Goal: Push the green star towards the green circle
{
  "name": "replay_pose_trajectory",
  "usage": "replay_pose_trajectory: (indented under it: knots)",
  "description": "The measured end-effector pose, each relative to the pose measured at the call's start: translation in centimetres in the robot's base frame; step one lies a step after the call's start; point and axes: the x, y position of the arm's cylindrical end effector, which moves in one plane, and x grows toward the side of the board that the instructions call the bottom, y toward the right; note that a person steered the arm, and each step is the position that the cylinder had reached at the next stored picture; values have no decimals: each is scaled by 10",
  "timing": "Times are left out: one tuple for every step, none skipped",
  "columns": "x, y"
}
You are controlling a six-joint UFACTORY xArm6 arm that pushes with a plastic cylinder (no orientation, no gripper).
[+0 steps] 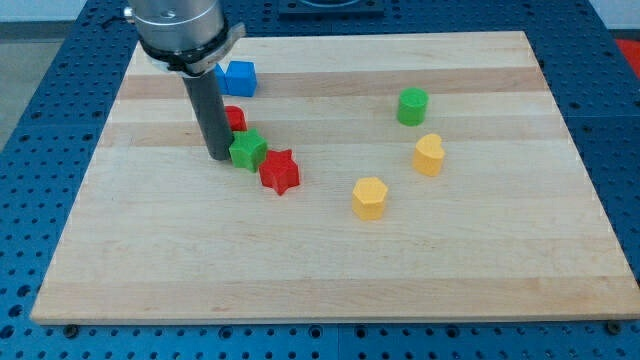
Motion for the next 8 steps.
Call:
replay_pose_trajectory:
  knots:
    - [29, 1]
    - [32, 22]
    - [8, 43]
    - [-16, 48]
    - [-28, 49]
    - [-36, 55]
    - [-45, 54]
    - [-55, 51]
